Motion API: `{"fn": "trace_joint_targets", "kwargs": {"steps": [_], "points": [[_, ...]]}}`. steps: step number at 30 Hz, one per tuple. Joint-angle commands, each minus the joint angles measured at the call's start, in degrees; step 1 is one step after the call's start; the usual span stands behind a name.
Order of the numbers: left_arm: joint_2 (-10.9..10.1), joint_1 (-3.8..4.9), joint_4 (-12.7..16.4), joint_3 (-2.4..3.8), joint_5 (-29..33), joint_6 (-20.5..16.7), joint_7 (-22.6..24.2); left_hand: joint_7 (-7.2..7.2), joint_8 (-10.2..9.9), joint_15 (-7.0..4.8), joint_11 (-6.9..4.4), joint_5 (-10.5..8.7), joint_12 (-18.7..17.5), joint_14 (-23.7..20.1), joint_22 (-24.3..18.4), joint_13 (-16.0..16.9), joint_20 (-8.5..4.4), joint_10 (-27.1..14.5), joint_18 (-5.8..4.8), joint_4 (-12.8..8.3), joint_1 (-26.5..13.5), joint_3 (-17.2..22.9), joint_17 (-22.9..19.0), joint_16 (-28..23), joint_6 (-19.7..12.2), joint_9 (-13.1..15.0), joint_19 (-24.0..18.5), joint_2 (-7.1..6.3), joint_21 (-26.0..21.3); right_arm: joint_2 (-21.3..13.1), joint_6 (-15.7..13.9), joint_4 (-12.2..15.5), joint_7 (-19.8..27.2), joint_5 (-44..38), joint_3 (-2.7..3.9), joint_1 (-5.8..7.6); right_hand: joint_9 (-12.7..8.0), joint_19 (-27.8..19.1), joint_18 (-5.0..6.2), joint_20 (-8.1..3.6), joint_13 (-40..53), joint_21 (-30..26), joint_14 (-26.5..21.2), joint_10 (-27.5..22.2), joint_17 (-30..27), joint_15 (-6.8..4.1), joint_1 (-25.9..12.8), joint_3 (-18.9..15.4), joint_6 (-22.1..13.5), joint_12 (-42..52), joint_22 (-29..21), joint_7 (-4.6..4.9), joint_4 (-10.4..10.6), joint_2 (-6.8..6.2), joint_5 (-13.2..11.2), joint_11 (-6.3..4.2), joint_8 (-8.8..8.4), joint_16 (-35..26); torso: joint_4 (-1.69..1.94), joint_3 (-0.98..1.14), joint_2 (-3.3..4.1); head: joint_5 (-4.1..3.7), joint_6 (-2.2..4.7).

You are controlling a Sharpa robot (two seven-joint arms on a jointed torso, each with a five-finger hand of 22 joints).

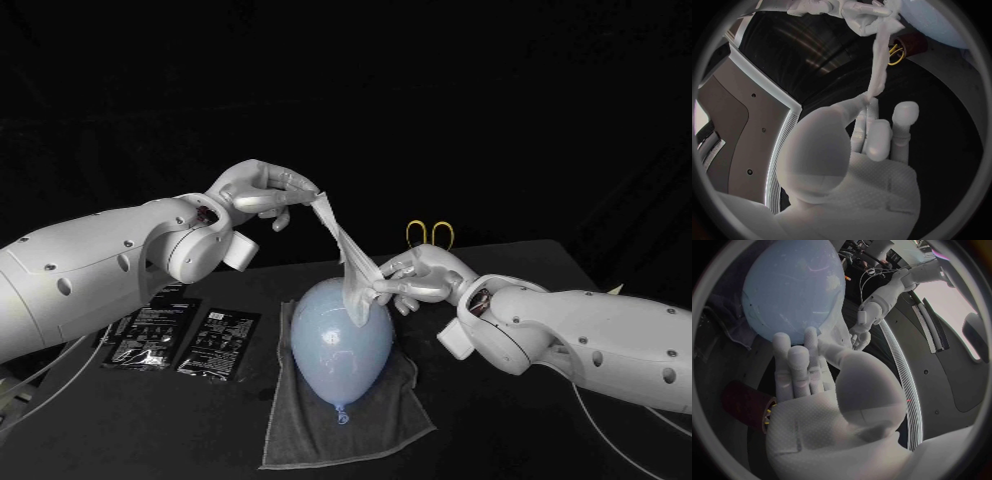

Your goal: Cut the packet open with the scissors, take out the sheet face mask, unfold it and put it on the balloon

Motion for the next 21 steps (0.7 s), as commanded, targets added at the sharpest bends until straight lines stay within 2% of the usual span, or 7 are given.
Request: {"fn": "trace_joint_targets", "kwargs": {"steps": [1,6,9,12,18,21], "points": [[0.0,0.18,-0.3,0.07,0.7,-1.0,0.7,0.19,0.2,0.1,-0.07,0.16,0.0,0.3,0.1,-0.1,0.0,0.4,0.49,0.1,0.0,0.3,-0.1,-0.1,0.3,3.0,0.4,0.36,0.1,-0.2,1.8,0.4,-1.6,-1.7,0.0,-0.03,-0.4,-0.8,1.2,0.14,0.3,0.7,-1.1,-1.0,-0.7,-0.06,2.0,4.6,-0.8,0.6,0.6,0.05,-4.5,-0.78,0.2,0.1,-0.45,-0.4,-0.01,0.02,0.08,-0.08,-0.17],[0.1,0.26,-0.5,0.07,0.3,-0.7,0.4,0.19,0.2,0.09,-0.07,0.16,0.0,0.3,0.1,-0.1,-0.01,0.4,0.48,0.0,0.0,0.4,-0.1,-0.1,0.3,3.0,0.4,0.33,0.1,-0.6,2.3,0.9,-1.8,-1.9,0.0,-0.03,-1.2,-3.2,1.23,0.57,0.8,1.3,-3.8,-3.2,-3.5,0.55,4.5,6.5,-2.3,1.4,1.7,0.96,-4.6,-2.15,0.7,0.98,-1.35,-1.9,-0.02,0.02,0.08,-0.04,-0.36],[0.3,0.28,-0.6,0.06,0.1,-0.5,0.2,0.19,0.2,0.09,-0.08,0.16,0.0,0.2,0.2,-0.1,-0.01,0.4,0.47,0.0,0.0,0.4,-0.2,-0.2,0.3,3.0,0.4,0.3,0.1,-0.7,2.2,1.1,-1.7,-1.8,0.0,-0.03,-1.5,-3.7,1.25,0.79,0.8,1.5,-4.1,-3.9,-3.6,0.75,4.8,7.0,-2.7,1.6,2.0,1.21,-4.5,-2.31,0.9,1.22,-1.53,-1.8,-0.05,0.03,0.04,-0.05,-0.28],[0.3,0.29,-0.7,0.05,-0.3,-0.3,0.0,0.19,0.2,0.09,-0.08,0.16,0.0,0.2,0.2,-0.1,-0.01,0.4,0.47,0.0,0.0,0.4,-0.2,-0.2,0.3,3.0,0.4,0.3,0.1,-0.8,1.8,1.2,-1.4,-1.4,0.0,-0.03,-1.4,-3.1,1.35,1.04,1.2,2.5,-3.5,-3.7,-3.2,0.73,4.3,6.0,-2.1,2.7,2.4,0.99,-4.0,-2.14,0.0,1.01,-1.0,-1.0,-0.03,0.02,0.05,-0.09,-0.32],[0.1,0.3,-0.9,0.02,-0.9,-0.4,-0.2,0.2,0.2,0.09,-0.08,0.16,0.1,0.2,0.1,-0.1,-0.01,0.4,0.47,0.0,0.0,0.5,-0.2,-0.2,0.3,3.1,0.5,0.27,0.1,-0.9,0.5,1.6,-0.7,-0.5,0.0,-0.03,-1.5,-2.9,1.41,0.9,1.5,2.8,-2.6,-3.3,-2.4,0.54,4.6,6.2,-1.8,3.6,2.5,0.76,-4.2,-1.81,0.2,0.76,-0.73,-0.3,0.02,0.08,0.03,-0.05,-0.2],[-0.2,0.3,-0.9,0.0,-1.0,-0.4,-0.2,0.2,0.2,0.09,-0.08,0.16,0.1,0.2,0.2,-0.1,-0.01,0.4,0.47,0.0,0.0,0.5,-0.2,-0.2,0.3,3.1,0.5,0.26,0.1,-1.0,-0.2,1.7,-0.4,0.5,0.0,-0.03,-1.5,-2.7,1.42,0.85,1.6,3.0,-2.2,-3.3,-2.0,0.46,4.6,6.2,-1.6,3.9,2.5,0.67,-4.2,-1.77,0.2,0.68,-0.56,0.0,0.0,0.04,0.05,0.06,-0.07]]}}
